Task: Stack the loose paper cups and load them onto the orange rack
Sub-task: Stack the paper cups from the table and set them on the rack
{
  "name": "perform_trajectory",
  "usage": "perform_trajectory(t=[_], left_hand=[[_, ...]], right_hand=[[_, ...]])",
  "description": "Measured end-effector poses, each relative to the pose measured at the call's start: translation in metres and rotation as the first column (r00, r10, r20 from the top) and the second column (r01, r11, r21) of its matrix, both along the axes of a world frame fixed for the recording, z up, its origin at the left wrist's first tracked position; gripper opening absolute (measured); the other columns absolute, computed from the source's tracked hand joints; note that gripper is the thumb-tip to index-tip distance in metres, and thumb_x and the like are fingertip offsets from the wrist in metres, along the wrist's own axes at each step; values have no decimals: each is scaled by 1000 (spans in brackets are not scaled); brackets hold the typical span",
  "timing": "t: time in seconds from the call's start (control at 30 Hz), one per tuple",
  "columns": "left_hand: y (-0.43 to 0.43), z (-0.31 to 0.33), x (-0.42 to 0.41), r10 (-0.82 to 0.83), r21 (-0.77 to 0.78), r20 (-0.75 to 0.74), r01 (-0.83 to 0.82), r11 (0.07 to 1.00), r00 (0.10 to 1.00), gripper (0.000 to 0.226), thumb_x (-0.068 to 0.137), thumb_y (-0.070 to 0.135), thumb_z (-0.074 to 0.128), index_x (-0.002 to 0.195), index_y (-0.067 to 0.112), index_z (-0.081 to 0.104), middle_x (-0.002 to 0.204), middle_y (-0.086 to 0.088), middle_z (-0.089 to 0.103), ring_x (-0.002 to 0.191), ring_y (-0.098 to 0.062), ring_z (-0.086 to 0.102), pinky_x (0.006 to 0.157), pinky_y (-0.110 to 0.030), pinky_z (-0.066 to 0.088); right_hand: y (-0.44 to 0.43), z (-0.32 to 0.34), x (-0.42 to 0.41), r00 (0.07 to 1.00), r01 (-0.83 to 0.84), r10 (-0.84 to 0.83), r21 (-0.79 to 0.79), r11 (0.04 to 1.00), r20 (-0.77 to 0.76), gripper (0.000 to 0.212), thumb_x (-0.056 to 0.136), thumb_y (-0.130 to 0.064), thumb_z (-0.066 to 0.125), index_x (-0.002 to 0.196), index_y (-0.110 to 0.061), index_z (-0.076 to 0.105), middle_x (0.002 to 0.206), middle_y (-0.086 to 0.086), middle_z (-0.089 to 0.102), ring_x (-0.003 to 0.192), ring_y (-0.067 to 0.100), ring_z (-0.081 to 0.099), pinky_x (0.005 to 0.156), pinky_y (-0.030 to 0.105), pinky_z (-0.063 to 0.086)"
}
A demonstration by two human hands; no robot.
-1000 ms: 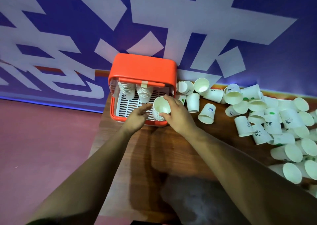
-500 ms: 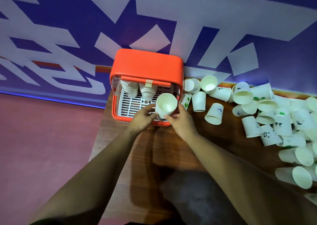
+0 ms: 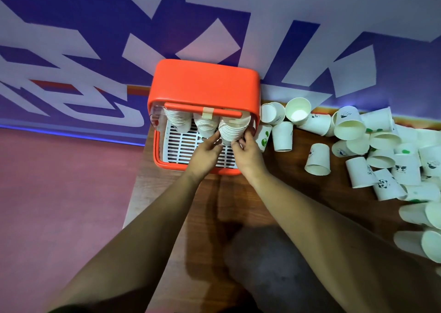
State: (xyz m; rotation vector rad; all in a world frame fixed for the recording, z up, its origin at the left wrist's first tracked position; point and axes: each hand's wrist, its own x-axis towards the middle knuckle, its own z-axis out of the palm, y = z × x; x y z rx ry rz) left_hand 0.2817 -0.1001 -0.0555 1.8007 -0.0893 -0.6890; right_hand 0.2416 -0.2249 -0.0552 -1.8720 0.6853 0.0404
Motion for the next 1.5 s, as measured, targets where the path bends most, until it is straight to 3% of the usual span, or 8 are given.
perform_trajectory(t=[0.33,0.47,0.57,0.77,1.03,1.2,1.33,1.5], left_hand=[[-8,-13,17,5,59,-74,-1,998,997,59,91,20,50,149,17,41,147,1,51,133,-10,48,115,-33,34],[2,-9,5,19,75,47,-22,997,999,47,91,18,53,138,15,53,133,-2,59,119,-14,58,100,-29,46],[6,-5,-9,32,69,127,-42,997,991,25,92,13,54,115,18,62,116,-1,62,104,-13,61,82,-23,46],[-41,5,-39,-245,15,157,246,969,957,15,93,13,56,98,24,65,96,8,69,92,-7,64,84,-19,47],[-123,-4,-54,-368,187,47,354,916,928,23,95,17,53,116,16,62,109,-5,68,97,-22,63,80,-25,47],[-139,-18,-58,-347,234,-39,346,908,937,48,95,12,50,143,18,45,139,-5,56,124,-19,52,105,-26,40],[-163,-26,-60,-324,202,-54,328,923,945,66,91,13,52,153,19,31,154,-5,39,141,-19,38,117,-32,30],[-182,-29,-75,-336,111,28,331,937,941,65,87,1,52,148,18,39,144,-3,46,132,-14,45,105,-18,34]], right_hand=[[-7,1,16,994,-53,54,9,999,-97,55,94,-16,47,147,-23,34,144,7,49,132,24,46,106,34,40],[-24,21,-14,977,-190,185,-46,981,-105,47,96,-12,50,142,-13,44,139,7,54,126,17,51,100,24,40],[-54,34,-50,976,-195,159,-270,943,-150,36,95,-20,55,131,-15,54,129,2,57,116,11,55,97,26,44],[-126,25,-94,962,-50,-122,-595,802,-245,51,93,-35,57,135,-10,43,135,13,41,126,30,43,96,38,44],[-152,-20,-85,894,120,-269,-387,914,-358,70,90,-45,60,140,-3,35,136,20,44,121,37,50,93,40,46],[-172,-27,-85,907,263,-344,-311,914,-244,63,97,-32,54,151,-15,25,148,13,42,133,31,44,103,37,40],[-194,-36,-93,986,101,-138,-315,944,-95,47,98,-17,53,144,-20,45,141,4,54,128,22,51,103,24,35],[-208,-40,-105,997,19,-38,-279,960,-65,38,95,-15,54,131,-20,60,116,5,70,98,21,69,92,37,53]])
